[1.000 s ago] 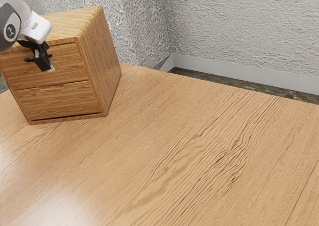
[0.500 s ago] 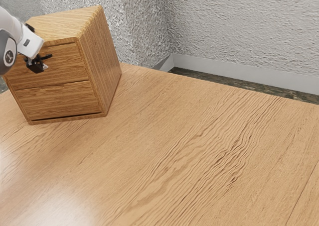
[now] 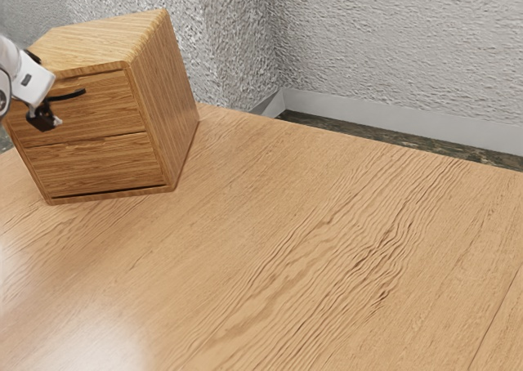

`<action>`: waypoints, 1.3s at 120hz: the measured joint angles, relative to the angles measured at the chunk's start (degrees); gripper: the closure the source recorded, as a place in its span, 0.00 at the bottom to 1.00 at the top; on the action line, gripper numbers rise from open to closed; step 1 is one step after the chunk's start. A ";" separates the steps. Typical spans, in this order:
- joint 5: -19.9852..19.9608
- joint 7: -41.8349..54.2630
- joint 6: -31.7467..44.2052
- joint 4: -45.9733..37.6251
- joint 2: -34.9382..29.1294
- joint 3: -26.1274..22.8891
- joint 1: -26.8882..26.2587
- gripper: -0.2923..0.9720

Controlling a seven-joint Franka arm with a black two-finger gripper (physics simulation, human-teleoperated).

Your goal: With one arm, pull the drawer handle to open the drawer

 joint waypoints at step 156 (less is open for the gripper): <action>-2.74 1.65 2.14 -13.81 -8.12 0.62 -0.59 0.23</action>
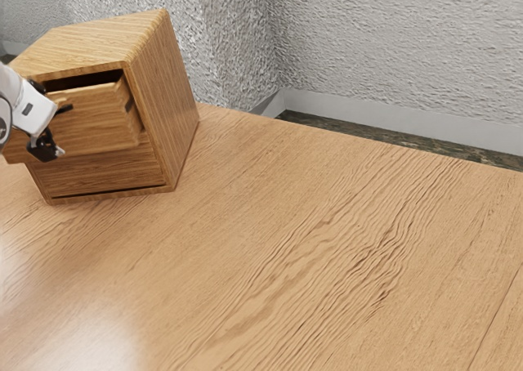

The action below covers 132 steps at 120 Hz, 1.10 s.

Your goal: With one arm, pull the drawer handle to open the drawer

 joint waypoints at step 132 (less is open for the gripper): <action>-1.69 0.09 0.03 -16.54 -16.17 1.51 0.12 0.39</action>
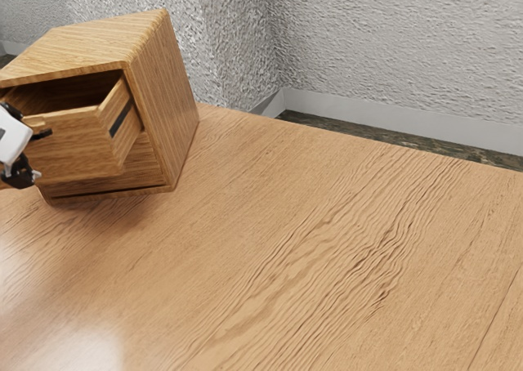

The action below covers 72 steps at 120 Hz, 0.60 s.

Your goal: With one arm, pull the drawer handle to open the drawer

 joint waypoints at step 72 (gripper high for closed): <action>-1.81 0.42 -2.39 5.31 -7.08 4.08 -2.52 0.36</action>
